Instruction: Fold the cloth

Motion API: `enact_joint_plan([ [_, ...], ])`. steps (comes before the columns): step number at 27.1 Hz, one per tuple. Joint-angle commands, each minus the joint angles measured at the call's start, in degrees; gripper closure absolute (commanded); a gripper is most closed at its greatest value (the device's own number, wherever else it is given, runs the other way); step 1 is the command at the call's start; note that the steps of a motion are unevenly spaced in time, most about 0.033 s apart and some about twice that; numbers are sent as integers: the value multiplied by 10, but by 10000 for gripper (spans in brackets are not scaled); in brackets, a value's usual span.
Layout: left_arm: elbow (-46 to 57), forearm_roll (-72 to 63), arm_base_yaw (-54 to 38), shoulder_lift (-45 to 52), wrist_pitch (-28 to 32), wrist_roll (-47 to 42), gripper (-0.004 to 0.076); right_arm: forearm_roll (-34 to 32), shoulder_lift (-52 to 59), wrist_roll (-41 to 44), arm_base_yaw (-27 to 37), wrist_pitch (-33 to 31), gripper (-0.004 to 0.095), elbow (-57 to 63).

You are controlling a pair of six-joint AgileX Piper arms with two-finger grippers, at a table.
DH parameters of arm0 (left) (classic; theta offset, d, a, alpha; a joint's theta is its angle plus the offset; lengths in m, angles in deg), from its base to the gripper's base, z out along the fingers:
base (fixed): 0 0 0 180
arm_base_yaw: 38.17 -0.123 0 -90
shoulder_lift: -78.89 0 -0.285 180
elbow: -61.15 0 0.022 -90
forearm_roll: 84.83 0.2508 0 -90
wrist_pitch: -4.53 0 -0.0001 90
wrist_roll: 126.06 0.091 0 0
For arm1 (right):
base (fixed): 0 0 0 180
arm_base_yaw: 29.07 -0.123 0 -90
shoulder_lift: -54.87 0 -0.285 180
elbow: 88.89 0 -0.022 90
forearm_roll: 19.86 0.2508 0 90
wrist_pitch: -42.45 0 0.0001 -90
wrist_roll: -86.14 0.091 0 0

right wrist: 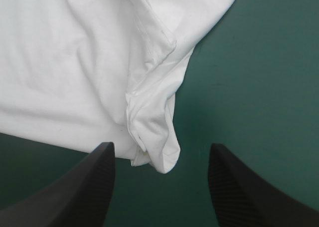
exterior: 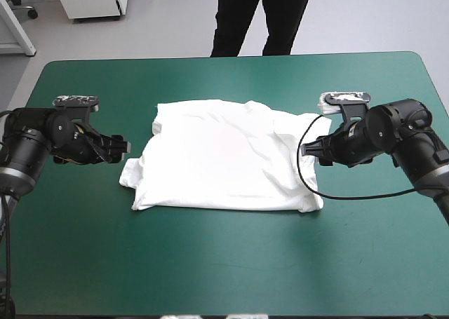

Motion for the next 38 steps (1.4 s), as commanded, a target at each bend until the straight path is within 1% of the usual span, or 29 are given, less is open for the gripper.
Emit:
enact_joint_plan([
  [1, -14, -54, -46, -21, 21, 37, 106, -1, 18, 0, 3, 12, 391, -20],
  [3, -14, -47, -45, -56, 25, 37, 118, -2, 18, 0, 3, 12, 395, -20],
  [9, -14, -50, -43, -143, 43, 38, 233, -5, 18, 0, 3, 12, 399, -20],
  [11, -14, -57, -43, -157, 51, 46, 249, -5, 18, 0, 3, 12, 399, -20],
  [16, -14, -58, -35, -186, 66, 47, 269, -5, 16, 0, 3, 14, 399, -20],
  [20, -14, -56, -15, -212, 73, 47, 269, -5, 15, 0, 3, 19, 399, -20],
  [25, -14, -57, 9, -243, 74, 46, 271, -5, 15, 0, 3, 18, 399, -20],
  [26, -14, -57, 8, -248, 74, 43, 283, -5, 15, 0, 3, 18, 399, -20],
  [28, -14, -58, 11, -256, 72, 40, 351, -5, 15, 0, 3, 17, 399, -20],
  [29, -14, -57, 11, -257, 72, 41, 416, -5, 15, 0, 3, 15, 399, -20],
  [32, -14, -54, 11, -257, 72, 39, 673, -5, 15, 0, 3, 15, 399, -20],
  [33, -14, -54, 11, -257, 72, 41, 730, -5, 15, 0, 3, 15, 399, -20],
  [38, -14, -44, 11, -254, 71, 40, 733, -5, 15, 0, 3, 10, 399, -20],
])
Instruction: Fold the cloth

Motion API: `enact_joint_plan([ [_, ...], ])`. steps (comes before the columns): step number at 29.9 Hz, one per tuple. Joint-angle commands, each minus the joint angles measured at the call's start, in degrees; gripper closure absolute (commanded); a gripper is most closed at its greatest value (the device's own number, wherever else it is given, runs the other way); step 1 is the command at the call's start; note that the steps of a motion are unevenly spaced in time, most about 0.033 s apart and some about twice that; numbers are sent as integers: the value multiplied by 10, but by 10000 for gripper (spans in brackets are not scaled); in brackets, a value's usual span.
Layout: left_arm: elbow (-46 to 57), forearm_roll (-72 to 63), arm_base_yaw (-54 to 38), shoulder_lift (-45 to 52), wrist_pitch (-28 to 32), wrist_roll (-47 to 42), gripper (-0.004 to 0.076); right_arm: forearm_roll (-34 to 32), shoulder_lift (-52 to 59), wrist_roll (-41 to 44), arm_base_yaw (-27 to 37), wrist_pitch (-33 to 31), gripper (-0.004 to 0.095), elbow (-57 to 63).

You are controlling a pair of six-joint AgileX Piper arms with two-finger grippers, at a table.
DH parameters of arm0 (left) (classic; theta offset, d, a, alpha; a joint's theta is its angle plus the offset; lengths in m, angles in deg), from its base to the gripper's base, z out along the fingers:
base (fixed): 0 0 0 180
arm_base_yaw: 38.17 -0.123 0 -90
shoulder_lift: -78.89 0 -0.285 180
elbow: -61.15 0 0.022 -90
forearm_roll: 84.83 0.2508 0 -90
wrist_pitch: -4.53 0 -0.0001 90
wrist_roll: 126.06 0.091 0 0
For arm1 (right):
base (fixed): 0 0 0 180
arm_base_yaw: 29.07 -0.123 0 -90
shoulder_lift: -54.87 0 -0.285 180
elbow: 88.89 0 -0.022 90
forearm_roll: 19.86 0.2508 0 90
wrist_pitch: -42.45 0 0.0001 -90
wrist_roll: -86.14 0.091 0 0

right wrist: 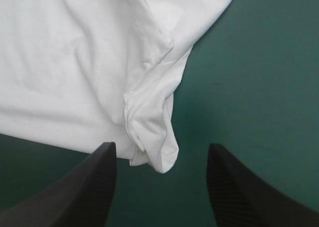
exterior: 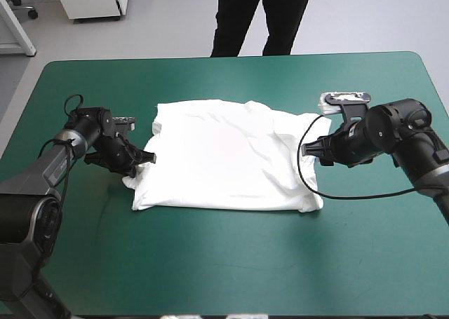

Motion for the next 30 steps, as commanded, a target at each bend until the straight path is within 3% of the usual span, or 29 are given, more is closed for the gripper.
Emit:
enact_joint_plan([
  [1, -2, 6, 3, 11, 11, -5, 733, -3, 15, -2, 3, 8, 399, -20],
  [16, -15, -28, 35, 126, 49, -9, 733, -3, 15, -2, 3, 3, 414, -20],
  [23, -14, -38, 116, 125, 82, -8, 733, -3, 15, -2, 3, -1, 494, -20],
  [30, -14, -40, 161, 97, 95, -10, 733, -3, 15, -2, 3, -7, 511, -20],
])
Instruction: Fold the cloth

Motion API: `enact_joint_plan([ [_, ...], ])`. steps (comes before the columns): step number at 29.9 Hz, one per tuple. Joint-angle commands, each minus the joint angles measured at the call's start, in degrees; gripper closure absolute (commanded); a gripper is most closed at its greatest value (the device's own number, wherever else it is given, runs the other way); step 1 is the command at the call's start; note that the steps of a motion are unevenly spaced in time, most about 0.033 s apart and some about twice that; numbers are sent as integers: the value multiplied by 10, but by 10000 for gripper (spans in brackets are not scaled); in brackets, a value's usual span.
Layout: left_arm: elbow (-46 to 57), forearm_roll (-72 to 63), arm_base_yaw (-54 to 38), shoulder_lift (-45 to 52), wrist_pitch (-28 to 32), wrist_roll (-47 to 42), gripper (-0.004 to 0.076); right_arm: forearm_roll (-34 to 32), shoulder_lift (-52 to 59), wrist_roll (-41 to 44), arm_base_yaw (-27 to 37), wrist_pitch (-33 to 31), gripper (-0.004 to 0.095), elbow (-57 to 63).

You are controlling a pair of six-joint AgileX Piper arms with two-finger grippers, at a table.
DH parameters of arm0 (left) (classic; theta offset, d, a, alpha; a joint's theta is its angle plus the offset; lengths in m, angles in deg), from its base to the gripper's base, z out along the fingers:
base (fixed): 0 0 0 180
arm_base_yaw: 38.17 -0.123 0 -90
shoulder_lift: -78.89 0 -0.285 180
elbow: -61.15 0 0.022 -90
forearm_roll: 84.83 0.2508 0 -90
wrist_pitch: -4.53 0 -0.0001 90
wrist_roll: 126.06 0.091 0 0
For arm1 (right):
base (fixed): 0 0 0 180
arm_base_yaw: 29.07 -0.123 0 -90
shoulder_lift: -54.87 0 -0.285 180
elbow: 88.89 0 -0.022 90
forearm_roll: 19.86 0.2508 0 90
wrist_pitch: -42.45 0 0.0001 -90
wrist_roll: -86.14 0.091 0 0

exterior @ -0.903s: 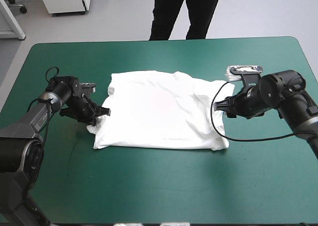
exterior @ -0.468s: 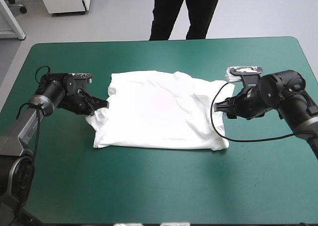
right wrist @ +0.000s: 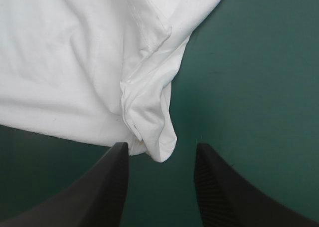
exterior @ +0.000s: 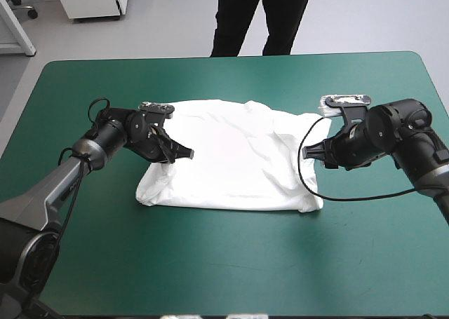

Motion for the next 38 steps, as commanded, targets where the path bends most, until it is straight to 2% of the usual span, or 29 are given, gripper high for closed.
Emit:
enact_joint_plan([
  [1, -16, -11, 14, 7, 15, -2, 733, -3, 15, -2, 3, 14, 512, -20],
  [6, -16, -21, 18, -14, 13, 21, 731, -3, 15, -2, 3, 14, 512, -20],
  [8, -16, -26, 18, -21, 13, 48, 701, -3, 15, -2, 3, 14, 512, -20],
  [12, -16, -28, 18, -25, 12, 56, 508, -3, 15, -2, 3, 14, 513, -20],
  [16, -16, -28, 18, -23, 8, 56, 244, -3, 15, -2, 3, 14, 512, -20],
  [18, -19, -28, 18, -17, -5, 50, 171, -3, 15, -2, 3, 14, 513, -20],
  [28, -59, -2, 18, 68, -21, 47, 199, -4, 15, -2, 3, 14, 515, -20],
  [31, -62, 33, 11, 90, -48, 10, 199, -14, 15, 18, 3, 23, 515, -20],
  [35, -62, 38, -32, 106, -109, 9, 199, -32, 15, 47, 3, 52, 514, -20],
  [38, -62, 38, -79, 114, -137, 9, 199, -32, 11, 53, 3, 65, 475, -20],
])
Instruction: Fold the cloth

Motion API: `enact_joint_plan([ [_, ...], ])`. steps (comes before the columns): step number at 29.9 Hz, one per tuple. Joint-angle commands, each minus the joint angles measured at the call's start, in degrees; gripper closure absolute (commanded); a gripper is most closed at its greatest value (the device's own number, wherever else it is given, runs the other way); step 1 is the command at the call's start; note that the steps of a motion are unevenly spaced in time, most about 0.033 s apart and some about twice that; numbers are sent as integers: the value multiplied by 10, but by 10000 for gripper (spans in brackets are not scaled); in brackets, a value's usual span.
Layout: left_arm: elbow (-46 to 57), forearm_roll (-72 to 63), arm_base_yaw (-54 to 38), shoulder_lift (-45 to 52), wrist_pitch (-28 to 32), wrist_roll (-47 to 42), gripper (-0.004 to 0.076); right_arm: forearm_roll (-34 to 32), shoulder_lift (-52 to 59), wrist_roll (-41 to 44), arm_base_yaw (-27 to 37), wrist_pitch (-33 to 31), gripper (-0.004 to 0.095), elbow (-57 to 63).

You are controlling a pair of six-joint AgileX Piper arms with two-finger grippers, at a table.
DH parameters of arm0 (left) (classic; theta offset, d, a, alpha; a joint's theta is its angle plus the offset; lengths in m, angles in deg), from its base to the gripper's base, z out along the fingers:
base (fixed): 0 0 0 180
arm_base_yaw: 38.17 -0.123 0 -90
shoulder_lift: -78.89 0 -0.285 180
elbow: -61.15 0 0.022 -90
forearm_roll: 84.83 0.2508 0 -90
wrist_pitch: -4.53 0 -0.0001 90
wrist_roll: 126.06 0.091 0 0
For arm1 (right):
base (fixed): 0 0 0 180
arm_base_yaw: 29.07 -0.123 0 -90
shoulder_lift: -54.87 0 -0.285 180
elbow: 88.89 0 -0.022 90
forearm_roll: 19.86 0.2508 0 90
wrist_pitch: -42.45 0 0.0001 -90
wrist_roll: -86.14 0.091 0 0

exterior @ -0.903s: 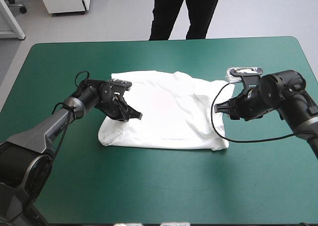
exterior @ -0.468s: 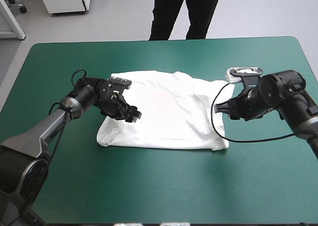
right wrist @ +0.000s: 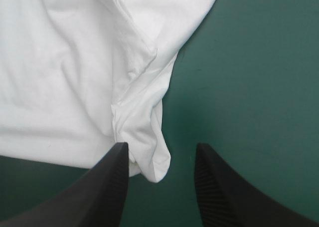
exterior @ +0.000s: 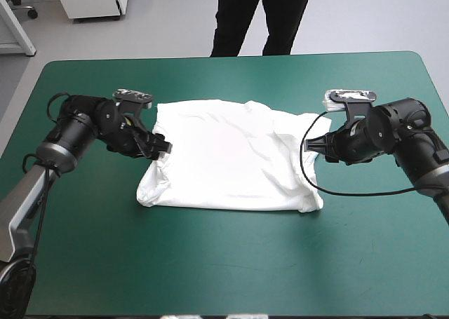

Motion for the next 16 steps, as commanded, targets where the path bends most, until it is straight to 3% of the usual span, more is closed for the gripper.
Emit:
enact_joint_plan([
  [1, -18, 2, -43, 34, -19, -7, 199, -6, 7, 8, 3, 37, 453, -20],
  [5, -18, -11, -68, 42, -24, -7, 199, -6, -20, 11, 5, 70, 386, -26],
  [10, -18, -20, -67, 43, -27, -7, 199, -1, -88, 19, 41, 90, 381, -75],
  [16, -18, -48, -67, 43, -28, 5, 199, -1, -201, -19, 74, 43, 381, -179],
])
